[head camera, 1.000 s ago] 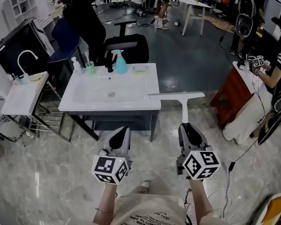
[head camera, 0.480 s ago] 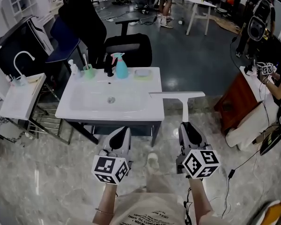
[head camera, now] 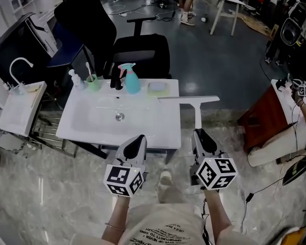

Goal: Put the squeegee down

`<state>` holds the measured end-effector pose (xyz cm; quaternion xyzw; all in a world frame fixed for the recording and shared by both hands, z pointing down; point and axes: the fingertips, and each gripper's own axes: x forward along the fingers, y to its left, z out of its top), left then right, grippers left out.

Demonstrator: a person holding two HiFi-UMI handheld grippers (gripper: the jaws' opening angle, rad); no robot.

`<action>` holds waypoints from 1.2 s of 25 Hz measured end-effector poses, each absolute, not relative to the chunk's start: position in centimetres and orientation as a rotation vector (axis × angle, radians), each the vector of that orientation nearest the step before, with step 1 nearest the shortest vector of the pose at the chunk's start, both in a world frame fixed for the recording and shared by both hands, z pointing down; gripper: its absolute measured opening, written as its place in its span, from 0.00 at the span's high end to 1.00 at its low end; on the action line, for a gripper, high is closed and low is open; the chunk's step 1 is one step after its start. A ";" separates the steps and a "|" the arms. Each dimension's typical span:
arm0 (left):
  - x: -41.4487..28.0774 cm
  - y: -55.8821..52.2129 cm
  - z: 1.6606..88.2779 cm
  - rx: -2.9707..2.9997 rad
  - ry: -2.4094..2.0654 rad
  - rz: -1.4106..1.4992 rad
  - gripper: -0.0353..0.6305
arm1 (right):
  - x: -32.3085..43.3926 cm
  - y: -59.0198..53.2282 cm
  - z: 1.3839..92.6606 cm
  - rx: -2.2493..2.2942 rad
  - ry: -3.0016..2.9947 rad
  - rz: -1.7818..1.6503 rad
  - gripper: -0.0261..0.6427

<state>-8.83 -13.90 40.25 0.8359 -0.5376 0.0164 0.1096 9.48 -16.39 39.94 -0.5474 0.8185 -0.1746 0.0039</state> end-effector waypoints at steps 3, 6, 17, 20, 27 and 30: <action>-8.5 -16.3 40.9 2.436 -1.571 0.061 0.91 | 9.2 -19.0 40.6 -1.707 2.589 -0.575 0.82; -8.2 -18.5 41.6 2.408 -1.562 0.072 0.91 | 8.9 -21.3 41.4 -1.700 2.620 -0.602 0.82; -7.9 -24.7 46.7 2.275 -1.533 0.134 0.91 | 6.7 -27.6 46.9 -1.670 2.727 -0.765 0.82; -7.9 -25.6 48.2 2.241 -1.523 0.160 0.91 | 6.0 -28.4 48.8 -1.668 2.742 -0.833 0.82; -8.1 -26.4 50.4 2.164 -1.505 0.183 0.91 | 4.3 -29.3 51.9 -1.681 2.799 -0.928 0.82; -8.0 -26.5 51.1 2.148 -1.488 0.201 0.91 | 3.8 -29.5 53.1 -1.703 2.818 -0.955 0.82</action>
